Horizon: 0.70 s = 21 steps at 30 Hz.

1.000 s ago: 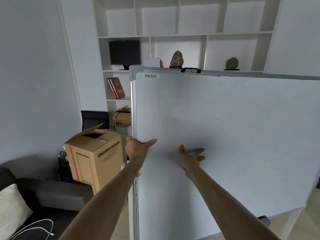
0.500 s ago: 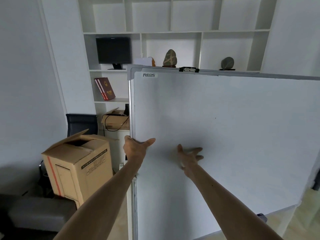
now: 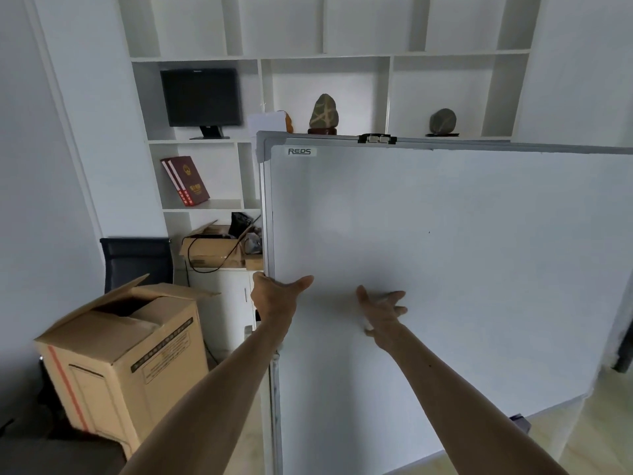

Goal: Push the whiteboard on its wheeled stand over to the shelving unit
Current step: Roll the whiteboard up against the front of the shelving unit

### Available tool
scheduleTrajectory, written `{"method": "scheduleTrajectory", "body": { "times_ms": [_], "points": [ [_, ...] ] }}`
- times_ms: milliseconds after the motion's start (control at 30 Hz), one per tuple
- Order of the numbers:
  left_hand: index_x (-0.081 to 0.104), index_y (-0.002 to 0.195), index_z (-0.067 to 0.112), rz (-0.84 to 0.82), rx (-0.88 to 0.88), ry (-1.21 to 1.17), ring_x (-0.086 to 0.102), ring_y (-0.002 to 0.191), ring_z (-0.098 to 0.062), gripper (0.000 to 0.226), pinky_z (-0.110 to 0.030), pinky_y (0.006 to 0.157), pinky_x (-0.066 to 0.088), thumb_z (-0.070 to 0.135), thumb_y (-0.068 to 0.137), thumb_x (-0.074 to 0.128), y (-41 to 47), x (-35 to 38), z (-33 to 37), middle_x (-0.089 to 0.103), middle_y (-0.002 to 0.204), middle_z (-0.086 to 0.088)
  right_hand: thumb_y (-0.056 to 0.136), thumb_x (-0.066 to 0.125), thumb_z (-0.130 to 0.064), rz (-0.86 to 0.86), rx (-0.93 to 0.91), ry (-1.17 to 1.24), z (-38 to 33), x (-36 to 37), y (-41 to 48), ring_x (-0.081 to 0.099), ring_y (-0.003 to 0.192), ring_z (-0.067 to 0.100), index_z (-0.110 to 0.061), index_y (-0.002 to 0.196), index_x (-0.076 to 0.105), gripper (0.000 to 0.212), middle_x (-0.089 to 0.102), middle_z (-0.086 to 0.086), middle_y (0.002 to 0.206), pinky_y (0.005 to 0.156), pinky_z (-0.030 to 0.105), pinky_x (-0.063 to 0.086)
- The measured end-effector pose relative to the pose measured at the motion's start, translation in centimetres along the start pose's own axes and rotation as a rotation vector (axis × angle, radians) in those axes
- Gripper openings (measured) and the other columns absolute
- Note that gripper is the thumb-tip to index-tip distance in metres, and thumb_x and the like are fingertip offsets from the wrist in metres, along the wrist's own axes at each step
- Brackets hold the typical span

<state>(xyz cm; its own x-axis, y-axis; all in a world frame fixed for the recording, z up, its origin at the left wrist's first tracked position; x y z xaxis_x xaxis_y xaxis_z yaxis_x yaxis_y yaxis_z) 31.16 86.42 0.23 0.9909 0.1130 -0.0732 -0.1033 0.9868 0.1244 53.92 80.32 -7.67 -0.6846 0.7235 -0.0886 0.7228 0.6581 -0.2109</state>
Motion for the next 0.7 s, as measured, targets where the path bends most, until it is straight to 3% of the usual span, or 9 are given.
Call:
{"method": "scheduleTrajectory", "body": {
  "times_ms": [133,300,567,700],
  "points": [
    [0.053,0.106,0.000,-0.007,-0.005,-0.016,0.058,0.087,-0.027,0.074,-0.034,0.074,0.053,0.031,0.053,0.095,2.2,2.4,0.0,0.060,0.094,-0.008,0.074,0.068,-0.063,-0.011,-0.026,0.007,-0.4,0.1,3.0,0.017,0.149,0.037,-0.033,0.151,-0.019,0.119,-0.019,0.003,0.163,0.100,0.056,0.050],
    [0.053,0.108,0.006,-0.023,0.015,-0.041,0.056,0.090,-0.023,0.071,-0.024,0.075,0.045,0.026,0.054,0.095,5.0,5.9,0.0,0.060,0.100,-0.005,0.071,0.064,-0.070,-0.017,0.005,0.001,-0.8,0.6,7.6,0.012,0.152,0.033,-0.038,0.147,-0.025,0.121,-0.026,0.001,0.161,0.110,0.059,0.039],
    [0.057,0.106,-0.001,0.010,0.008,0.020,0.064,0.097,-0.030,0.079,-0.035,0.082,0.056,0.036,0.048,0.096,10.6,10.6,-0.5,0.068,0.105,-0.011,0.073,0.062,-0.070,-0.037,0.024,-0.002,-2.5,1.9,13.9,0.008,0.153,0.032,-0.038,0.147,-0.026,0.120,-0.030,0.001,0.161,0.113,0.059,0.035],
    [0.058,0.102,0.000,0.011,0.010,0.010,0.060,0.089,-0.026,0.072,-0.028,0.075,0.050,0.033,0.051,0.096,12.8,12.6,-0.5,0.065,0.098,-0.010,0.077,0.064,-0.064,-0.030,0.001,-0.006,-3.1,2.4,16.8,0.007,0.153,0.032,-0.036,0.148,-0.026,0.117,-0.029,0.001,0.161,0.112,0.057,0.039]
  ]
}}
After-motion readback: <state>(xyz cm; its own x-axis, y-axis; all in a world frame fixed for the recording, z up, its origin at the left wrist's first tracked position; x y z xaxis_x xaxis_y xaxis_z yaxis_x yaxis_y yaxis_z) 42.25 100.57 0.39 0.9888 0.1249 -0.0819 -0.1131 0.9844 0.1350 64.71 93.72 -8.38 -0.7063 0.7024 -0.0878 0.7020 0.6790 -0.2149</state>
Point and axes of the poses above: each hand's wrist, its own y-axis towards the middle knuckle, its own x-axis out of the palm, z = x × y, the point moved 6 cm from there along y, towards the middle knuckle
